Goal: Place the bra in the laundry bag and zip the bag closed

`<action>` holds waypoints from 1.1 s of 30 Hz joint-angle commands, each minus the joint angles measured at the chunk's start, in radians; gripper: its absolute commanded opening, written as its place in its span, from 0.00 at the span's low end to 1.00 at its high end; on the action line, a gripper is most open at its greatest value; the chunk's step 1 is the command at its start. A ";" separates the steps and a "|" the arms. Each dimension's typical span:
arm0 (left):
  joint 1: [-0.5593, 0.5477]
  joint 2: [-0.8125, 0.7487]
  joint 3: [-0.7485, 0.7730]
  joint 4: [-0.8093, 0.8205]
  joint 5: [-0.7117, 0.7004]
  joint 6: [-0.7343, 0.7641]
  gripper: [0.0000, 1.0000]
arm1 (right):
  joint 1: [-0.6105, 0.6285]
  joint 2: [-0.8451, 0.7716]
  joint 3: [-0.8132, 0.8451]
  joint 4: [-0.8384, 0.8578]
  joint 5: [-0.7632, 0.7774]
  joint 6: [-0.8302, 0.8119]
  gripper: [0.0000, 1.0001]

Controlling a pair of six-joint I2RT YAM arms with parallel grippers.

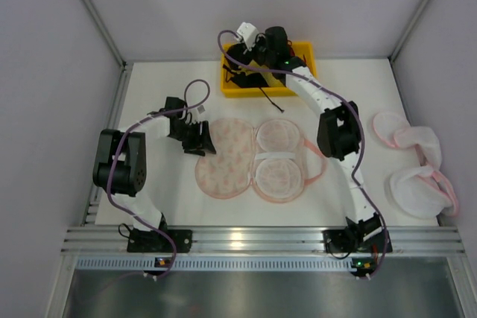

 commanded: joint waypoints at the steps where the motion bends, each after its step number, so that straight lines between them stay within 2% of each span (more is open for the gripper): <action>1: 0.004 -0.005 0.000 -0.010 -0.012 0.016 0.59 | -0.006 -0.145 0.034 0.072 -0.044 0.059 0.00; 5: 0.003 0.009 0.008 -0.010 -0.005 0.013 0.61 | 0.000 -0.137 0.037 0.010 -0.090 0.020 0.00; 6: 0.003 0.009 0.009 -0.012 -0.004 0.011 0.61 | 0.005 -0.131 0.033 -0.006 -0.103 0.016 0.04; 7: 0.003 0.009 0.012 -0.010 -0.004 0.010 0.61 | 0.005 -0.117 0.025 -0.006 -0.103 0.001 0.17; 9: 0.003 0.012 0.012 -0.009 0.003 0.001 0.61 | 0.009 -0.096 0.002 0.005 -0.089 -0.021 0.24; 19: 0.003 0.006 -0.001 -0.009 -0.012 -0.009 0.62 | 0.009 0.068 0.042 0.077 -0.070 -0.121 0.39; 30: 0.004 0.018 -0.007 -0.010 -0.017 -0.015 0.63 | 0.008 0.169 0.054 0.100 -0.037 -0.208 0.47; 32: 0.004 0.024 -0.009 -0.012 -0.015 -0.016 0.63 | 0.005 0.180 0.057 0.112 -0.009 -0.220 0.45; 33: 0.004 0.026 -0.011 -0.010 -0.017 -0.016 0.63 | 0.002 0.188 0.059 0.123 0.000 -0.230 0.38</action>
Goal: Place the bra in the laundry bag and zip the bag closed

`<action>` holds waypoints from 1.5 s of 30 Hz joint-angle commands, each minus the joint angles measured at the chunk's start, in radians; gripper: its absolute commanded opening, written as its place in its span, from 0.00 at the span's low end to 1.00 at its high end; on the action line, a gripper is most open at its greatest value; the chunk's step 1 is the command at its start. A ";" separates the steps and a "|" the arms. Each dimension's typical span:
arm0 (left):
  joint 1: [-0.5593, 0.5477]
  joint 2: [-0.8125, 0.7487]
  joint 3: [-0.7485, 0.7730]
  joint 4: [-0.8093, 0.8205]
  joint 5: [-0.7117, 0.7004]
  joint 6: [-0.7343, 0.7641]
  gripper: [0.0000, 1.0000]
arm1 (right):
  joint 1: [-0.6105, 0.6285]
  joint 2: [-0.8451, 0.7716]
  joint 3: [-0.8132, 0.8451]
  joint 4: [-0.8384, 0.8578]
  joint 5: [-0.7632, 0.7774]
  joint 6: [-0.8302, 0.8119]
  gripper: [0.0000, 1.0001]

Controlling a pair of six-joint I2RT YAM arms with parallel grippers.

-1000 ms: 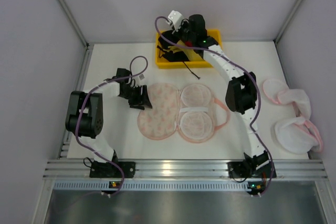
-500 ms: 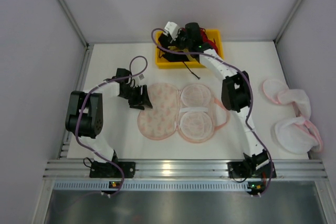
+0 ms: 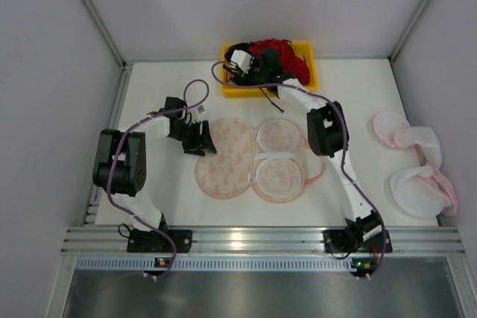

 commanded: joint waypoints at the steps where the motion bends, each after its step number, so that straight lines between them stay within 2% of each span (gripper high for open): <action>1: 0.004 0.025 -0.012 -0.010 -0.023 -0.001 0.63 | -0.003 0.025 0.057 0.086 0.040 -0.044 0.34; 2: 0.004 0.024 -0.014 -0.010 -0.023 -0.001 0.63 | -0.009 0.028 0.061 0.092 0.049 -0.044 0.29; 3: 0.004 0.025 -0.016 -0.010 -0.025 0.000 0.63 | -0.012 0.029 0.067 0.089 0.059 -0.042 0.17; 6: 0.004 0.024 -0.017 -0.010 -0.023 0.004 0.63 | -0.016 0.017 0.068 0.091 0.075 -0.045 0.01; 15: 0.004 0.021 -0.009 -0.010 -0.020 0.011 0.63 | -0.018 -0.148 0.062 0.083 0.010 0.076 0.00; 21: 0.004 0.028 0.004 -0.010 -0.009 0.010 0.63 | -0.018 -0.277 -0.010 0.081 -0.035 0.157 0.00; 27: 0.004 0.027 0.015 -0.010 -0.008 0.010 0.63 | -0.016 -0.331 -0.015 0.084 -0.043 0.208 0.00; 31: 0.003 0.027 0.018 -0.010 -0.006 0.014 0.64 | -0.015 -0.354 -0.002 -0.010 -0.095 0.195 0.00; 32: 0.003 0.028 0.020 -0.010 -0.008 0.014 0.65 | -0.013 -0.354 -0.002 -0.035 -0.125 0.176 0.01; 33: 0.003 0.030 0.021 -0.010 -0.009 0.013 0.66 | -0.013 -0.348 -0.010 -0.060 -0.135 0.163 0.14; 36: 0.003 0.024 0.018 -0.010 -0.008 0.002 0.67 | -0.003 -0.308 -0.041 -0.095 -0.126 0.110 0.43; 37: 0.003 0.024 0.017 -0.012 -0.003 0.001 0.67 | 0.002 -0.291 -0.044 -0.089 -0.095 0.097 0.48; 40: 0.003 0.022 0.011 -0.010 -0.008 -0.003 0.67 | 0.005 -0.207 0.004 -0.081 0.032 0.087 0.57; 45: 0.003 0.022 0.003 -0.010 -0.014 -0.004 0.67 | -0.023 -0.129 0.030 0.000 0.169 0.057 0.58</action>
